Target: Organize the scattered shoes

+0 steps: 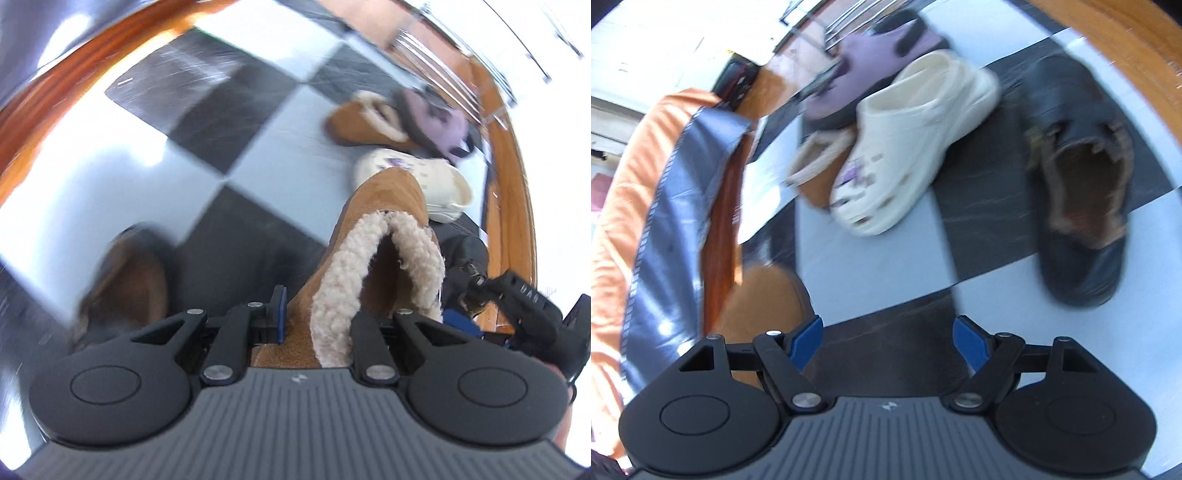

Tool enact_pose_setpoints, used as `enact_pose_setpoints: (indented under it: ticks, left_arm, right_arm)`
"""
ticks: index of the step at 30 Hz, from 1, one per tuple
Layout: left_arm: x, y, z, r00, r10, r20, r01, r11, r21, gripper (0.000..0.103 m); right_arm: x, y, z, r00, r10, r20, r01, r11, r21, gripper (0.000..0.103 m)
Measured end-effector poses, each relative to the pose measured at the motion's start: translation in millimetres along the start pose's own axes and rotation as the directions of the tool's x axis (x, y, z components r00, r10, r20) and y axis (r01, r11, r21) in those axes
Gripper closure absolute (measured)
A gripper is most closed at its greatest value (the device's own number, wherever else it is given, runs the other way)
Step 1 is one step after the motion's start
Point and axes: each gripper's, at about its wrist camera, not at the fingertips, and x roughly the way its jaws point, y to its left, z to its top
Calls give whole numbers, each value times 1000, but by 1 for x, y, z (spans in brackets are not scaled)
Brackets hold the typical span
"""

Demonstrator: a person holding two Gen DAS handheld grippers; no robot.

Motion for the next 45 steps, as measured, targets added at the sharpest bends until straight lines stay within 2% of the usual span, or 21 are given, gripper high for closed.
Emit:
enact_pose_setpoints:
  ticks: [2, 4, 6, 8, 11, 13, 15, 19, 23, 26, 28, 31, 34, 36, 39, 41, 43, 45]
  left_arm:
    - [-3, 13, -7, 1000, 1, -16, -1, 1000, -10, 86]
    - [2, 24, -13, 999, -11, -52, 11, 1000, 4, 68]
    - [25, 33, -20, 980, -9, -198, 13, 1000, 19, 43]
    - [22, 44, -26, 975, -6, -224, 10, 1000, 13, 38]
    - [17, 61, -34, 966, -3, -260, 5, 1000, 4, 38]
    - [13, 72, -39, 959, -1, -284, 1, 1000, -2, 35]
    - [5, 84, -43, 956, -27, -291, 18, 999, -32, 31]
    - [-23, 100, -35, 957, -138, -254, 114, 988, -109, 31]
    - [-63, 97, -29, 978, -142, -151, 132, 988, -75, 27]
    - [-81, 92, -26, 986, -128, -102, 124, 991, -51, 27]
    - [-83, 91, -25, 985, -140, -105, 135, 990, -48, 27]
    - [-86, 89, -25, 981, -158, -111, 155, 987, -33, 27]
    - [-92, 84, -28, 981, -161, -104, 160, 987, -13, 27]
    - [-103, 76, -29, 981, -173, -82, 176, 984, 31, 27]
    - [-118, 65, -30, 981, -188, -48, 191, 978, 80, 27]
    - [-123, 61, -31, 980, -197, -38, 200, 976, 91, 27]
    - [-126, 58, -30, 978, -207, -34, 209, 973, 95, 27]
    - [-125, 57, -31, 980, -197, -38, 200, 975, 99, 27]
  right_arm:
    - [5, 18, -13, 999, 33, -32, -33, 999, -24, 22]
    - [8, 31, -30, 999, 26, -48, -29, 998, -62, 19]
    - [12, 41, -48, 998, 8, -62, -15, 995, -103, 17]
    - [15, 46, -64, 997, -16, -75, 5, 990, -142, 16]
    - [23, 46, -87, 992, -84, -90, 64, 977, -204, 16]
    - [32, 44, -99, 981, -156, -115, 126, 965, -232, 16]
    - [38, 43, -113, 972, -178, -155, 137, 959, -248, 16]
    - [47, 41, -150, 941, -214, -261, 125, 939, -320, 16]
    - [50, 42, -177, 911, -275, -307, 154, 918, -366, 15]
    - [43, 48, -185, 902, -296, -314, 163, 908, -387, 14]
    - [36, 52, -187, 897, -297, -327, 164, 911, -378, 15]
    - [20, 62, -188, 911, -294, -288, 163, 900, -404, 16]
    - [12, 73, -195, 915, -279, -291, 122, 880, -460, 16]
    - [15, 77, -203, 892, -249, -377, 50, 883, -466, 15]
    - [32, 79, -234, 814, -222, -536, -71, 879, -472, 15]
    - [45, 76, -253, 776, -256, -576, -89, 860, -502, 15]
    - [64, 66, -278, 731, -345, -589, -70, 821, -567, 18]
    - [76, 56, -291, 716, -387, -581, -45, 805, -592, 30]
